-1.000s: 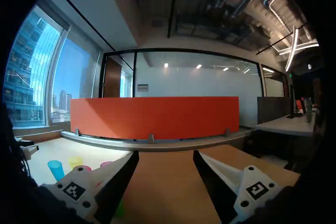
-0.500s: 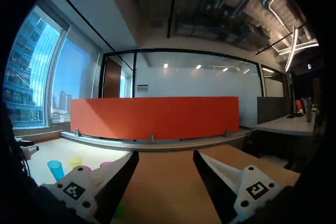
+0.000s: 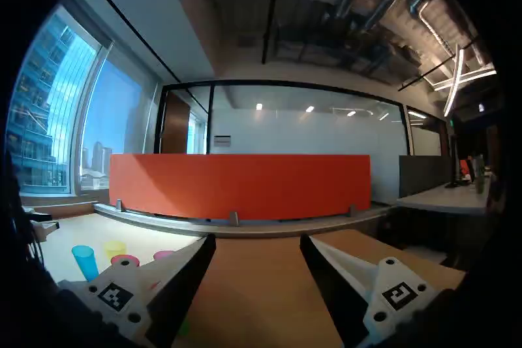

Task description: Pour water

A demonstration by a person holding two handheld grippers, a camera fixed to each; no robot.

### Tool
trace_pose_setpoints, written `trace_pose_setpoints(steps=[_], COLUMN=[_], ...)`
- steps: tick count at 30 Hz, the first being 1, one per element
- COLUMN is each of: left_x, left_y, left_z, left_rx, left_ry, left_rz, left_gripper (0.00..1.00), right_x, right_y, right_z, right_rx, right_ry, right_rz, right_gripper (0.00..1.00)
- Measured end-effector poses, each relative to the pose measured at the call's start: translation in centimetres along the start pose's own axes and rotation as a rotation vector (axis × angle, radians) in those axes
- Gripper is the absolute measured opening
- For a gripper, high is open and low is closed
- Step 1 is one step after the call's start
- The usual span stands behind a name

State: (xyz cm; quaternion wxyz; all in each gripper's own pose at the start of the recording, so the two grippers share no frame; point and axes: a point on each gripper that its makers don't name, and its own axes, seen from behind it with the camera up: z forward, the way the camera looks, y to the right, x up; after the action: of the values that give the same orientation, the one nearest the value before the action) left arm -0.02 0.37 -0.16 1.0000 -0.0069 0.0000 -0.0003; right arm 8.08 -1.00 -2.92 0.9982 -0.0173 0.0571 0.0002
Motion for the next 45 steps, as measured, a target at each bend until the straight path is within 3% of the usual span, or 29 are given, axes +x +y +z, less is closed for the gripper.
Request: trace_pose_setpoints(steps=[20, 35, 45], left_x=[0.0, 0.0, 0.0], left_y=[0.0, -0.1, 0.0], left_z=[0.0, 0.0, 0.0], left_rx=[0.0, 0.0, 0.0], left_ry=[0.0, 0.0, 0.0], left_rz=[0.0, 0.0, 0.0], left_gripper=[0.85, 0.85, 0.85], right_x=[-2.4, -6.5, -7.5], right_y=[-1.5, 0.1, 0.9], right_z=[1.6, 1.9, 2.0], right_rx=[0.043, 0.036, 0.028], right_ry=[0.007, -0.054, -0.079], right_rz=[-0.002, 0.013, 0.025], right_gripper=[1.0, 1.0, 1.0])
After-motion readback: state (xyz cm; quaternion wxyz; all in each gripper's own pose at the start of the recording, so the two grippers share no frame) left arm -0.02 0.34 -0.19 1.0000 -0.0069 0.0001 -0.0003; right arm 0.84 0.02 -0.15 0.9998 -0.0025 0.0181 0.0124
